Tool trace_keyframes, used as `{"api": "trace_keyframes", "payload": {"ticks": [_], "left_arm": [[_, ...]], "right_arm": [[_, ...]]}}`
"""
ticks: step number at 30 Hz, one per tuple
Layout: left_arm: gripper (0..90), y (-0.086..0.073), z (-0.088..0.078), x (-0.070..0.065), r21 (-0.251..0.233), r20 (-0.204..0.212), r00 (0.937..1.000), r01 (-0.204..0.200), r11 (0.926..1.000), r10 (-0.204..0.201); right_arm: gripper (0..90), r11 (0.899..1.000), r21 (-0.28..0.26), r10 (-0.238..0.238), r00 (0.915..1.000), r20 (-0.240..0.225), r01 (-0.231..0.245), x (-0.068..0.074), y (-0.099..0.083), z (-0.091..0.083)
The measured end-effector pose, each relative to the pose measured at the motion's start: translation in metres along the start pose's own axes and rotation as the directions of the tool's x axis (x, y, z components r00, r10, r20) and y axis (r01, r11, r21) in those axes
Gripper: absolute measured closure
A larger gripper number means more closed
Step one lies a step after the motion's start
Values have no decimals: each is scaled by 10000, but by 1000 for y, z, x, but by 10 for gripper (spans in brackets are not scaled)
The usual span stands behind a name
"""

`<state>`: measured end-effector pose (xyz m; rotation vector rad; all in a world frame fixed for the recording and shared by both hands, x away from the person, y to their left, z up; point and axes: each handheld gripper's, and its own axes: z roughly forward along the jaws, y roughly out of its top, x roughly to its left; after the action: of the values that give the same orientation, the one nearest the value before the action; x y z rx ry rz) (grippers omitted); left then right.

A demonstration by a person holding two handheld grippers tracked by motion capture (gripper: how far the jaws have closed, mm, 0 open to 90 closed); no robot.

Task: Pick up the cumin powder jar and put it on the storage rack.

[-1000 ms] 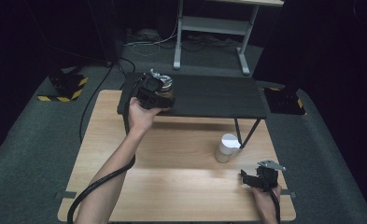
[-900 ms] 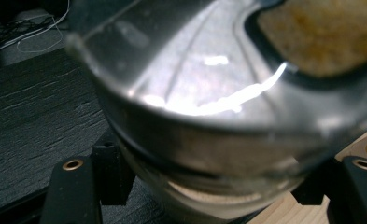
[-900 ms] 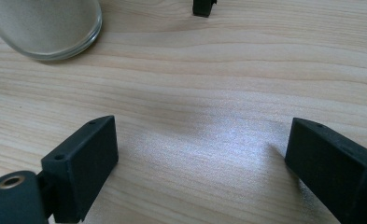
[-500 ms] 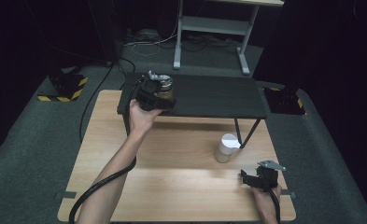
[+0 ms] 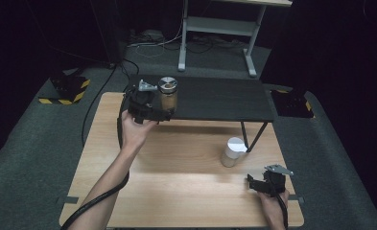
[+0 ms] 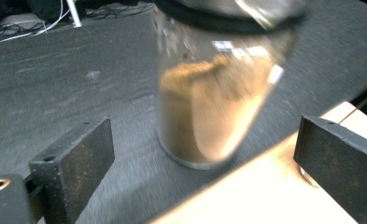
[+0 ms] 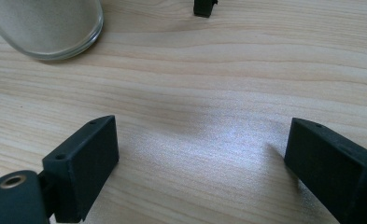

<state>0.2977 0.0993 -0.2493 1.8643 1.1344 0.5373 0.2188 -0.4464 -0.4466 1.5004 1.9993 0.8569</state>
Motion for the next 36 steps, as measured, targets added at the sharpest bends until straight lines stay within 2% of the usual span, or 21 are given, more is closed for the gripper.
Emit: {"api": "trace_keyframes", "payload": {"ticks": [2, 9, 15, 17, 24, 31, 36], "left_arm": [[43, -7, -5, -4, -14, -58, 9998, -200, 9998, 200], [35, -49, -25, -23, -54, -280, 9959, -861, 9963, 859], [33, -69, -29, -28, 103, -355, 9938, -1053, 9944, 1056], [32, -74, -29, -27, 164, -333, 9944, -1003, 9948, 1008], [32, -92, -19, -29, 431, -265, 9954, -906, 9950, 918], [32, -108, 1, -37, 1200, -333, 9905, -1286, 9844, 1334], [32, -118, 12, -39, 1461, -276, 9912, -1241, 9814, 1295]], "right_arm": [[96, 10000, -3, 0, 10000, -6, 0, 0, 0, 0], [99, 10000, -15, -17, 10000, -17, 17, 0, 0, 0], [101, 10000, -23, -36, 10000, -20, 36, 0, 0, 0], [101, 10000, -21, -33, 10000, -18, 33, 0, 0, 0], [101, 10000, -33, -84, 10000, -18, 84, 0, -1, 0], [101, 10000, -29, -68, 10000, -19, 68, 0, -1, 0], [101, 10000, -26, -58, 10000, -16, 58, 0, -1, 0]]}}
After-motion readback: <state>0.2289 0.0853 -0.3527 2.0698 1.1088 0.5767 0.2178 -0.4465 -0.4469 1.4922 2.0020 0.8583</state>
